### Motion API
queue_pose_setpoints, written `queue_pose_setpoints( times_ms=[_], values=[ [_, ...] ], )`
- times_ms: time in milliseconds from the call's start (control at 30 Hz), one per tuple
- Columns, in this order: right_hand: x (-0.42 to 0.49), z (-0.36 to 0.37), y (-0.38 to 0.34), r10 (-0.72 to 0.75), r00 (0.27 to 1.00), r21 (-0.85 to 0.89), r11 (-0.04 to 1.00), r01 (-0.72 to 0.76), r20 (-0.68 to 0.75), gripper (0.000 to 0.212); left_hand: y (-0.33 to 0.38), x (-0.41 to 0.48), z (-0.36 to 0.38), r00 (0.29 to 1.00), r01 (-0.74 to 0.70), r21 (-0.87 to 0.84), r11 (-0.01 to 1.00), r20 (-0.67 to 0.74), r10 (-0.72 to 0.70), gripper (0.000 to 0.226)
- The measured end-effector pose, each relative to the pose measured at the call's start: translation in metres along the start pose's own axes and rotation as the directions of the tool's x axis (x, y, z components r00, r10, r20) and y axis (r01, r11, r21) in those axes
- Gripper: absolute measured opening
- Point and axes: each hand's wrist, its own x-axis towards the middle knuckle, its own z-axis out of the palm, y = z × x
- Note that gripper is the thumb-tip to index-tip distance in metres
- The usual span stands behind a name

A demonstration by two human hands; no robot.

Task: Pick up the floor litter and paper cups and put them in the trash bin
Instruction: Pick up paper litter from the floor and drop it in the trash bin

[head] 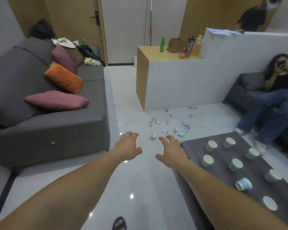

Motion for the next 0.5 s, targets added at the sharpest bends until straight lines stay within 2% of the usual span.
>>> queue_pose_setpoints(
  times_ms=[167,500],
  values=[
    [0.092,-0.027,0.001,0.059,0.998,0.020,0.998,-0.059,-0.021,0.076,-0.010,0.102,-0.035,0.997,-0.066,0.001,0.998,0.040,0.066,0.070],
    [0.263,-0.043,0.033,0.065,0.997,0.021,0.998,-0.065,0.029,0.077,-0.003,0.287,-0.055,0.996,-0.052,0.025,0.998,0.068,0.050,0.070]
  ],
)
